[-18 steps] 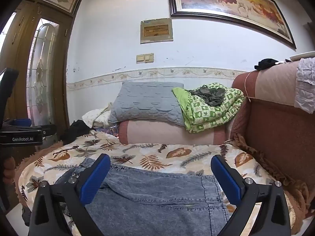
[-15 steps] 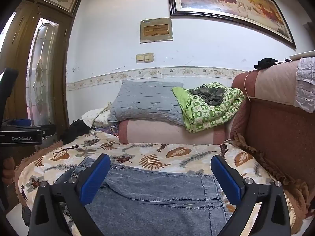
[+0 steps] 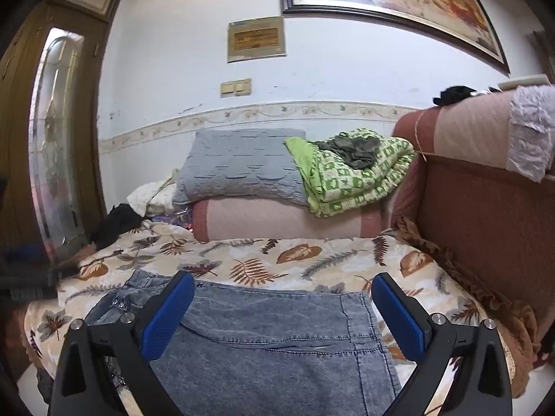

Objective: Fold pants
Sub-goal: 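Move both grippers over the edge of the grey-blue jeans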

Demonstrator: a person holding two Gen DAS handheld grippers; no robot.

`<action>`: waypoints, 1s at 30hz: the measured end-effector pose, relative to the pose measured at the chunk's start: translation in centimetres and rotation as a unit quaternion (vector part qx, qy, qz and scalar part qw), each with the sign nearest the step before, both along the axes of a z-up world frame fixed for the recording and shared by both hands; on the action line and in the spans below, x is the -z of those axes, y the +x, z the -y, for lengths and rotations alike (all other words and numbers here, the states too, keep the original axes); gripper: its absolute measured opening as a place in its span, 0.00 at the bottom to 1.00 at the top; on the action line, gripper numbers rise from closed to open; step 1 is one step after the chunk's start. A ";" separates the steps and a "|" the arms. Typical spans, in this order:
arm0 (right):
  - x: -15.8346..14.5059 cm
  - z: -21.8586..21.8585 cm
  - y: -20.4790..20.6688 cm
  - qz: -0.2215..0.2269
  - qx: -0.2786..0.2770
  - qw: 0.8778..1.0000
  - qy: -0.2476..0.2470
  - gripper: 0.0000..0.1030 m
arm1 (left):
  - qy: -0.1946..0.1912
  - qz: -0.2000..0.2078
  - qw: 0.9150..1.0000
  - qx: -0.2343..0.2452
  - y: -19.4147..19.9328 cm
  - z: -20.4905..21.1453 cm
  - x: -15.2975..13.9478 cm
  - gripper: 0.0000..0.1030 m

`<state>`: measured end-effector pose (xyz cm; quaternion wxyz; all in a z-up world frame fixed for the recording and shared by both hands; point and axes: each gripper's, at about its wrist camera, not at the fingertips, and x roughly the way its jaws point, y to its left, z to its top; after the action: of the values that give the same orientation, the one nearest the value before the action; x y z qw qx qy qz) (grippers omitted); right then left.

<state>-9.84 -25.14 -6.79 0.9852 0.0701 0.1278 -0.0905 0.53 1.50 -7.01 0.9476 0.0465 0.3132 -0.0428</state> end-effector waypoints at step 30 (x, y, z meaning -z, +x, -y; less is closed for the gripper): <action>0.0 1.6 1.2 -0.062 0.049 0.997 0.007 1.00 | 0.007 -0.092 0.994 0.052 -5.3 1.0 5.4 1.00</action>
<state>-8.62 -26.71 -6.77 0.9693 0.0771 0.1854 -0.1417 -4.72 0.50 -12.44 0.9110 0.0649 0.3963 -0.0937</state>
